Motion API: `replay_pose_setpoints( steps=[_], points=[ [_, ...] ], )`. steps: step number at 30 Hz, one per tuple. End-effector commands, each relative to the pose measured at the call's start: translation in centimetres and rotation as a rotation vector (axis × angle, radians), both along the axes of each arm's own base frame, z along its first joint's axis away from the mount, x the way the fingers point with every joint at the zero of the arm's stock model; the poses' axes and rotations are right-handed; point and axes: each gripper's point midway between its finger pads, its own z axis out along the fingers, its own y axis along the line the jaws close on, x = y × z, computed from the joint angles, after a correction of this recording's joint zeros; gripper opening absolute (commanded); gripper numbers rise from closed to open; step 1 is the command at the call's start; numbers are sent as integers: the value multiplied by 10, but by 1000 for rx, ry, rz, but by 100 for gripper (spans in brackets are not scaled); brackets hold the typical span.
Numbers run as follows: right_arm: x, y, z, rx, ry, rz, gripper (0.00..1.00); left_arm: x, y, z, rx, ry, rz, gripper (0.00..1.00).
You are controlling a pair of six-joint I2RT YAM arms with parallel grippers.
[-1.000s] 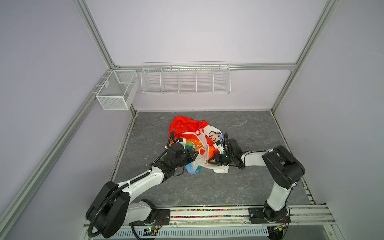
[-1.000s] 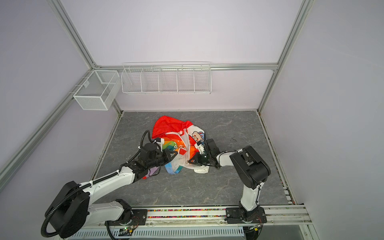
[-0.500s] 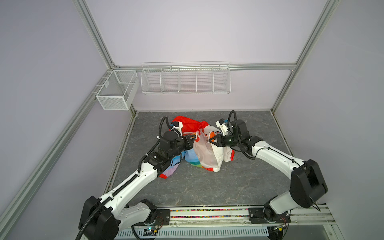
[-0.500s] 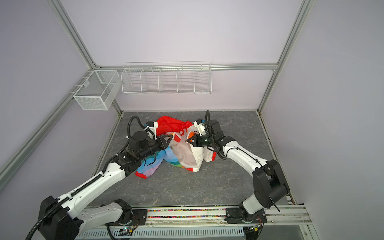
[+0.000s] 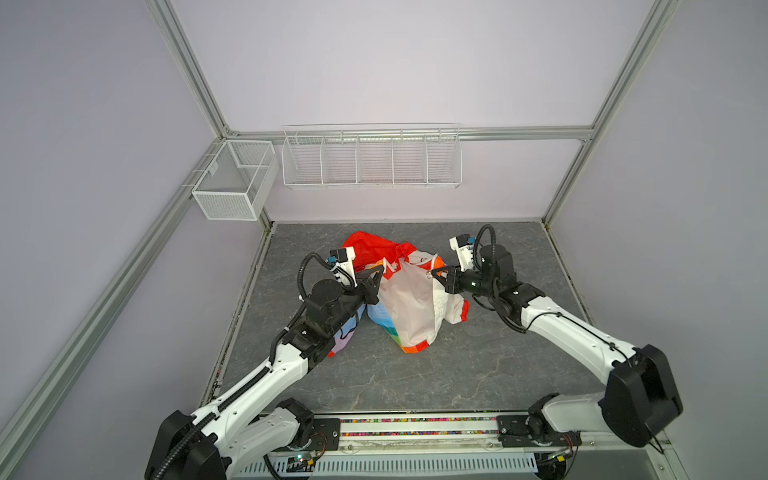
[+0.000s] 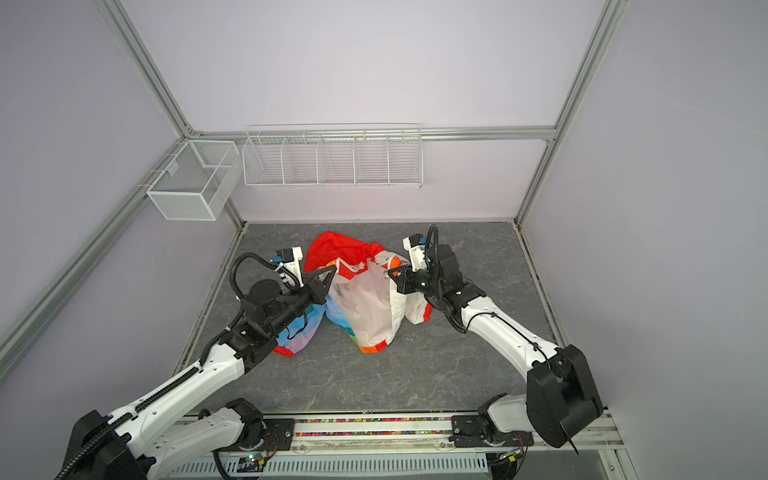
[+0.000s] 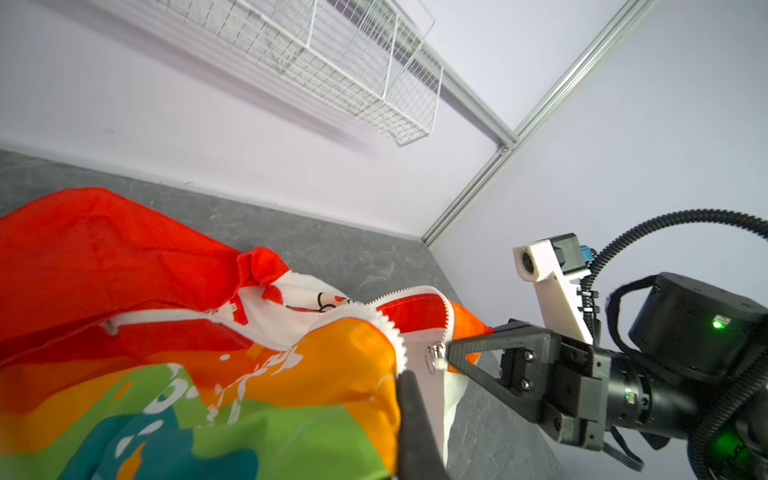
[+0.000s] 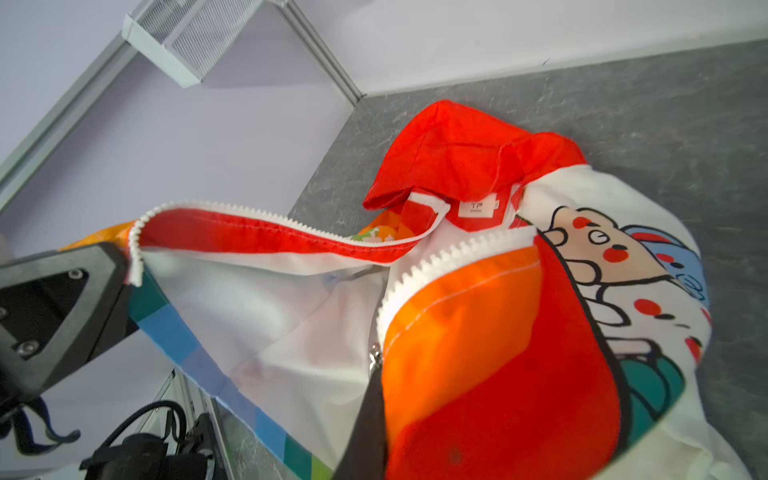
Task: Zip up the jacket
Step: 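Lift both zipper edges upward with both grippers, raising the jacket off the table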
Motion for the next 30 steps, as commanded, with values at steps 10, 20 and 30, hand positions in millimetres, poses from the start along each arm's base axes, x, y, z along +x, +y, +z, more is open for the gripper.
replay_pose_setpoints(
  steps=[10,20,30],
  points=[
    [-9,30,58,171,-125,226,7,2,-13,27,-119,-124,-61,0],
    [-32,44,94,347,-234,400,7,6,-24,46,-217,-198,-107,0],
    [-30,53,111,431,-250,461,7,7,-31,78,-358,-299,-158,0]
  ],
)
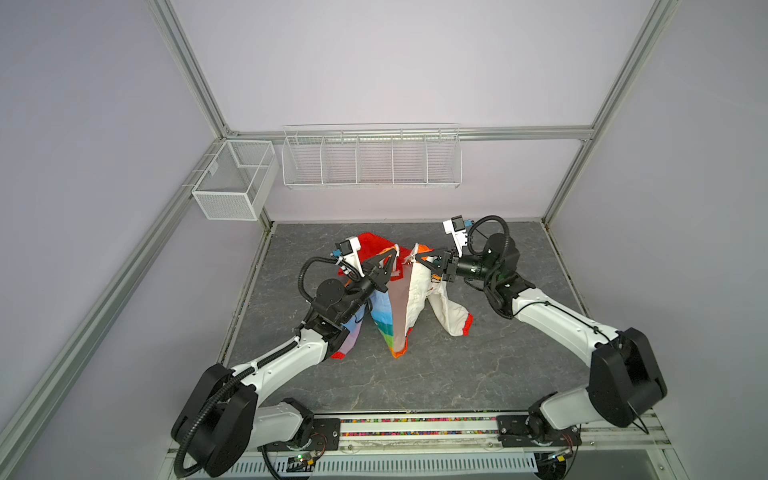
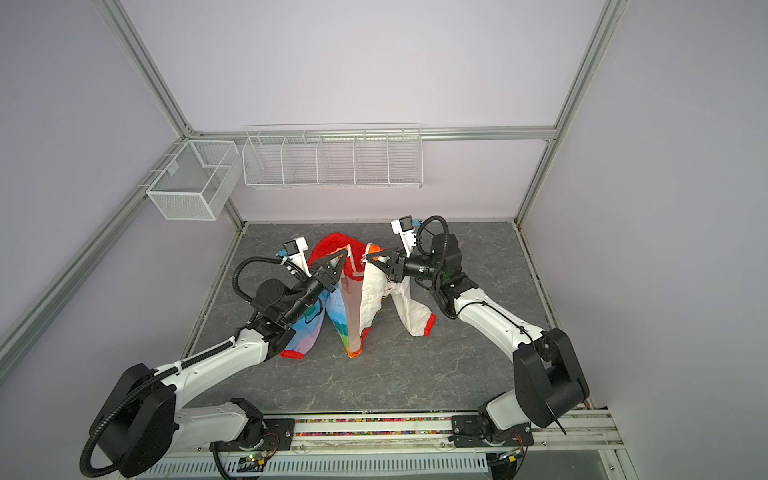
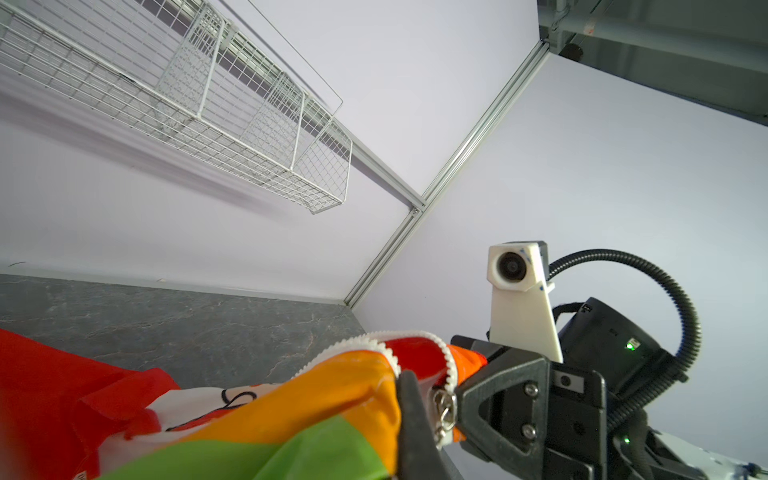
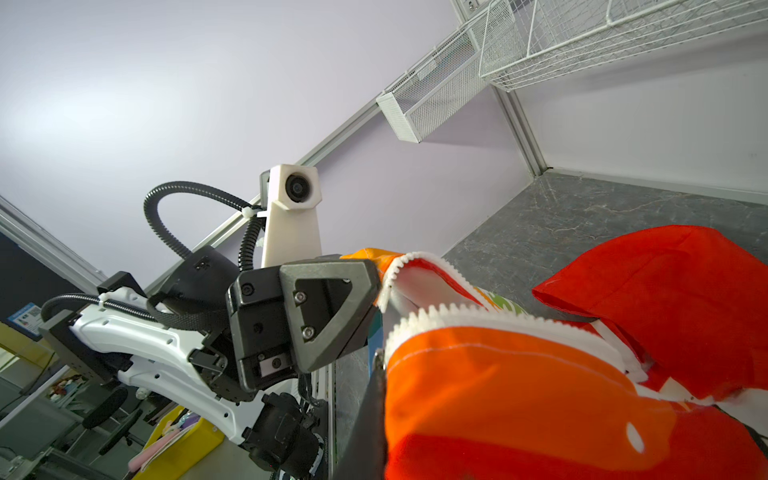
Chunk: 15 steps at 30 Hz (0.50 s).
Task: Zip up the jacket
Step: 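Lift both zipper edges upward with both grippers, raising the jacket off the table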
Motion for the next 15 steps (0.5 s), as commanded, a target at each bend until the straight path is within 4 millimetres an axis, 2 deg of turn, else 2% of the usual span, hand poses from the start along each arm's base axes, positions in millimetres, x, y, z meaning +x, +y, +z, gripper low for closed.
replay_pose_setpoints(
  steps=[1,6,15],
  points=[
    [-3,2,27,79,-64,47,7,-8,2,44,-120,-124,-34,0],
    [-3,5,31,115,-56,75,7,-11,-1,52,-134,-151,-55,0],
    [-2,8,38,153,-37,106,7,-9,-4,54,-142,-162,-70,0]
  ],
)
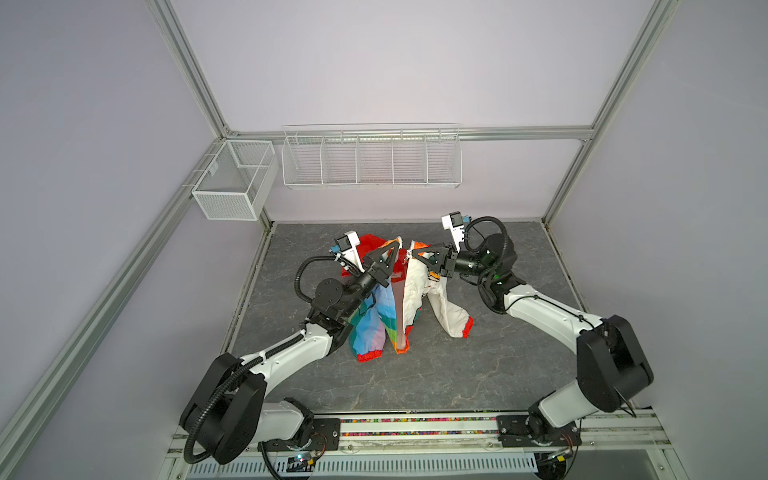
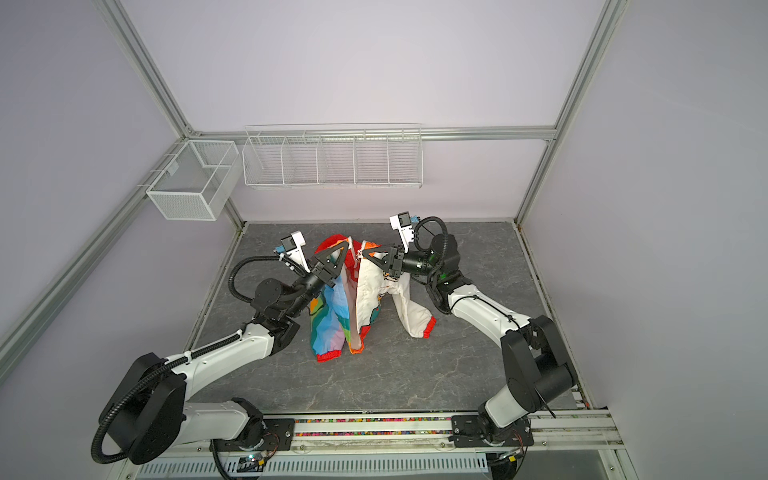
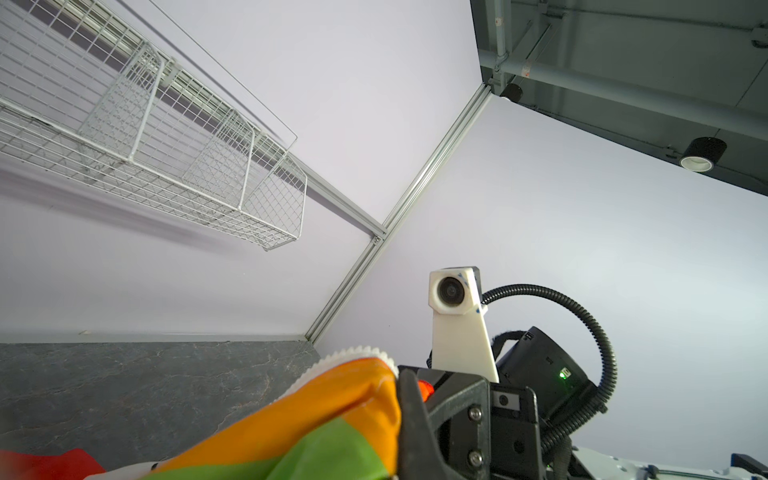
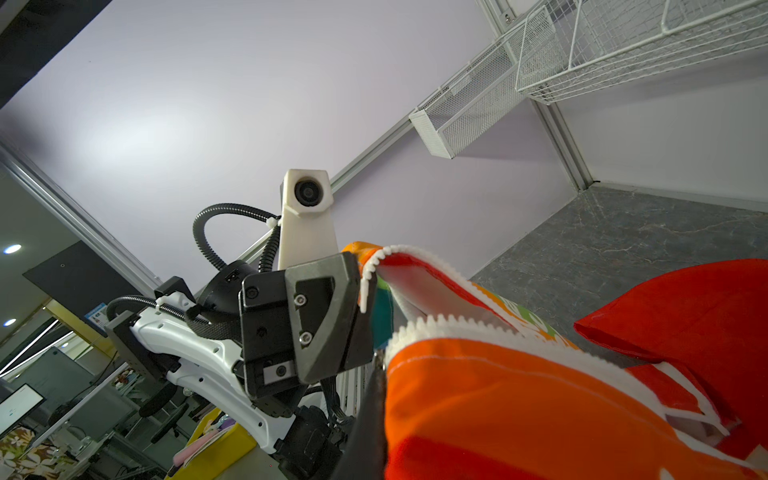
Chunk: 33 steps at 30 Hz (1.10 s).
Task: Zip up the jacket
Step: 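Lift both zipper edges upward with both grippers, raising the jacket off the table, then hold both zipper edges raised, bringing the grippers toward each other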
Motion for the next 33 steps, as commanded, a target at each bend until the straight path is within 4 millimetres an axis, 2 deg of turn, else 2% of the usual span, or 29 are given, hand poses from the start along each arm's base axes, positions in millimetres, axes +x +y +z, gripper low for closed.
replay_pose_setpoints(
  steps=[1,18,33],
  points=[
    [-3,-1,22,56,-44,33,7,-4,1,25,-53,-72,-19,0],
    [-5,5,27,105,-18,70,7,-1,-1,26,-80,-84,-18,0],
    [-2,10,24,100,-2,64,7,-1,0,28,-107,-90,-27,0]
  ],
)
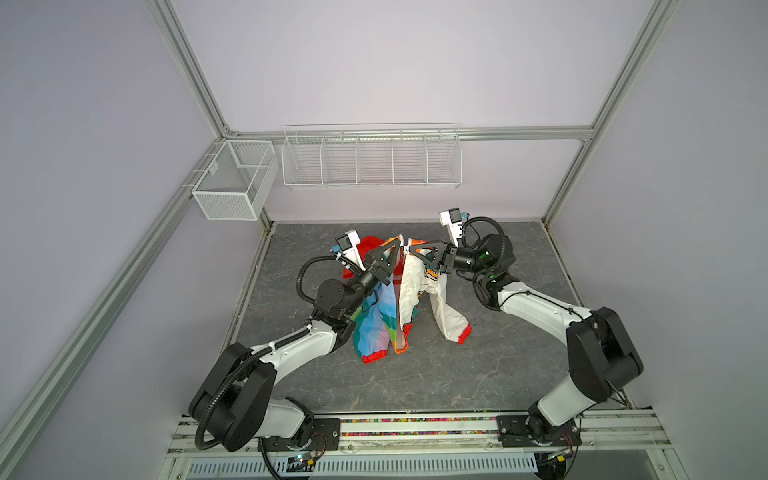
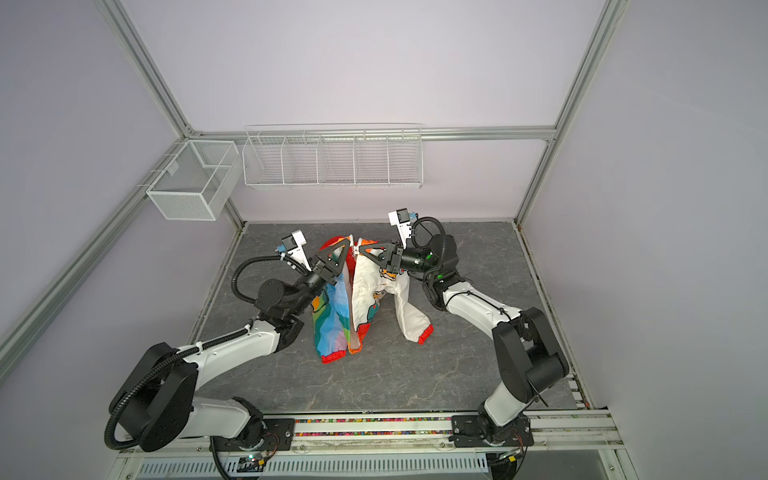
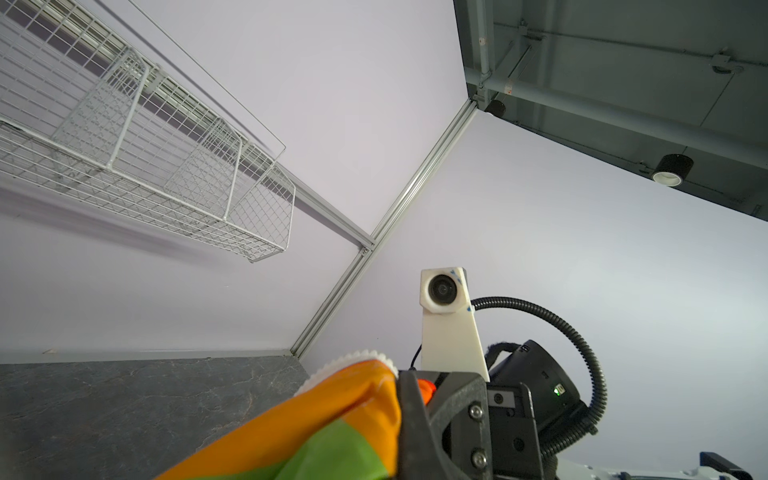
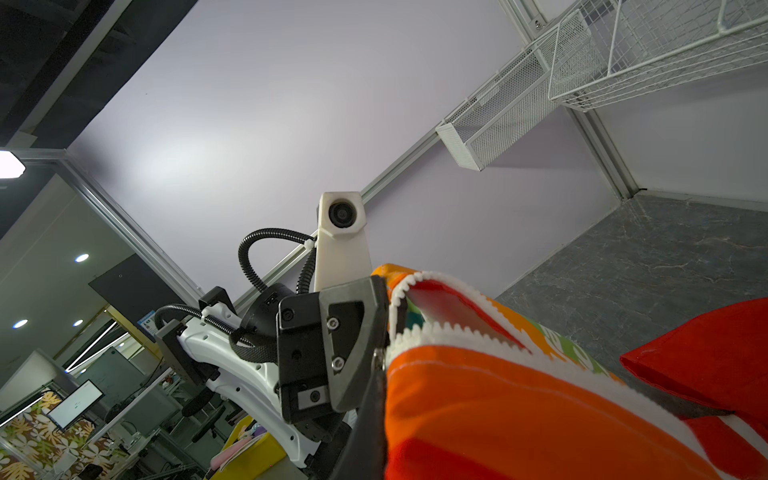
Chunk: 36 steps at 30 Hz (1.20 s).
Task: Zip up the jacket
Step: 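Hold both zipper edges raised, bringing the grippers toward each other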
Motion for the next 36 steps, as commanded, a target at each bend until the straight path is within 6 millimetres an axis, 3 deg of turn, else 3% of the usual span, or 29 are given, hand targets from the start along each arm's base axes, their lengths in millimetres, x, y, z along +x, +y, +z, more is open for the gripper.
replay_pose_setpoints(
  steps=[1,36],
  points=[
    [-1,3,13,28,-35,9,7,-4,3,25,-60,-66,-10,0],
    [4,4,17,39,-23,-21,7,-13,5,6,-51,-22,-44,0]
  ],
)
